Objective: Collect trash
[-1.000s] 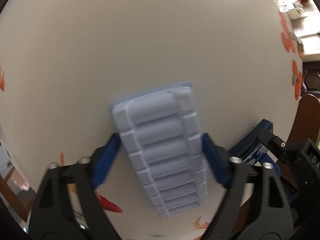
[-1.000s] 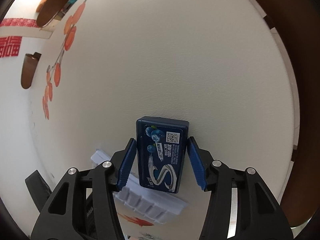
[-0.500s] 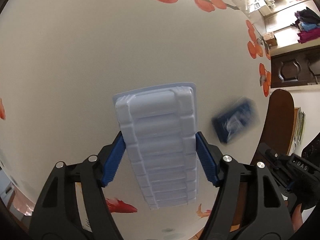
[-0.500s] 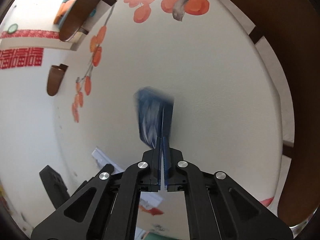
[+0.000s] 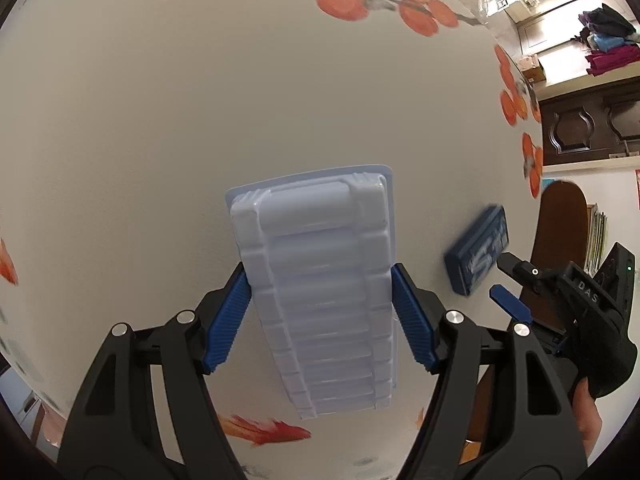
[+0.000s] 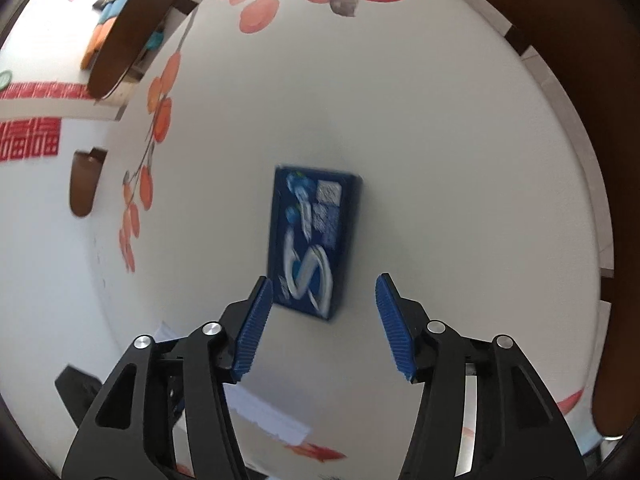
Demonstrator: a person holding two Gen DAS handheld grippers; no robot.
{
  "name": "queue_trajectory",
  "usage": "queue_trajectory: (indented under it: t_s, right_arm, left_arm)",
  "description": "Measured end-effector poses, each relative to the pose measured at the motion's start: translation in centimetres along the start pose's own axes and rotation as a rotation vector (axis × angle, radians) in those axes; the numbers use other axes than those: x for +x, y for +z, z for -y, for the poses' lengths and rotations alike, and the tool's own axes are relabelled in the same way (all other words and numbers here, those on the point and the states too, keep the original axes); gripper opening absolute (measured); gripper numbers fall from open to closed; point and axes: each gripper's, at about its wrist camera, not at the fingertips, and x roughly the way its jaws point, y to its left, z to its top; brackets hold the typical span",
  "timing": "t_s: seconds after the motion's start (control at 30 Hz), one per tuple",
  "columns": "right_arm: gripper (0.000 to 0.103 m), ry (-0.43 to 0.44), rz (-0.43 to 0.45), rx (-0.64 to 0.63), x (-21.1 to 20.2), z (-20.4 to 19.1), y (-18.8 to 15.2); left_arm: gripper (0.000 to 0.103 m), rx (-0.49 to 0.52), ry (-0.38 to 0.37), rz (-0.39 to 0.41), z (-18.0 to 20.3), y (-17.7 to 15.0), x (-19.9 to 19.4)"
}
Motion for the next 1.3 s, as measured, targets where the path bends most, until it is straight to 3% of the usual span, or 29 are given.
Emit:
queue_trajectory:
  t_s: [0.3,0.4,0.5,0.7,0.9,1.1,1.3]
  right_arm:
    - [0.059,-0.13,-0.004,0.012,3.0,-3.1,1.3]
    - [0.056,-0.195,0.011,-0.02,2.9,-4.2,1.4]
    - [0.054,-0.195,0.011,-0.039,2.8,-4.5,1.4]
    - [0.053,-0.1,0.036,-0.012,0.4,-3.7,0.9]
    - [0.053,0.002,0.079,0.018,-3.5,-2.3,-0.9]
    - [0.053,0.129,0.157,0.124,-7.7,1.6,-5.3]
    - [0.053,0.201,0.252,0.254,-12.0,8.1,-12.4]
  left_arm:
    - [0.067,0.004,0.016,0.004,-1.9,4.5,0.3]
    - [0.067,0.016,0.01,-0.001,-2.4,5.3,0.1]
    - [0.067,0.024,0.001,-0.003,-3.0,5.9,-0.1]
    - [0.067,0.076,-0.035,-0.009,-2.6,6.3,-0.6]
    - [0.067,0.192,-0.072,-0.003,-0.5,5.5,-2.1]
    - [0.067,0.382,-0.099,-0.017,3.3,2.4,-3.2]
    - [0.067,0.609,-0.119,-0.02,8.3,-2.7,-4.1]
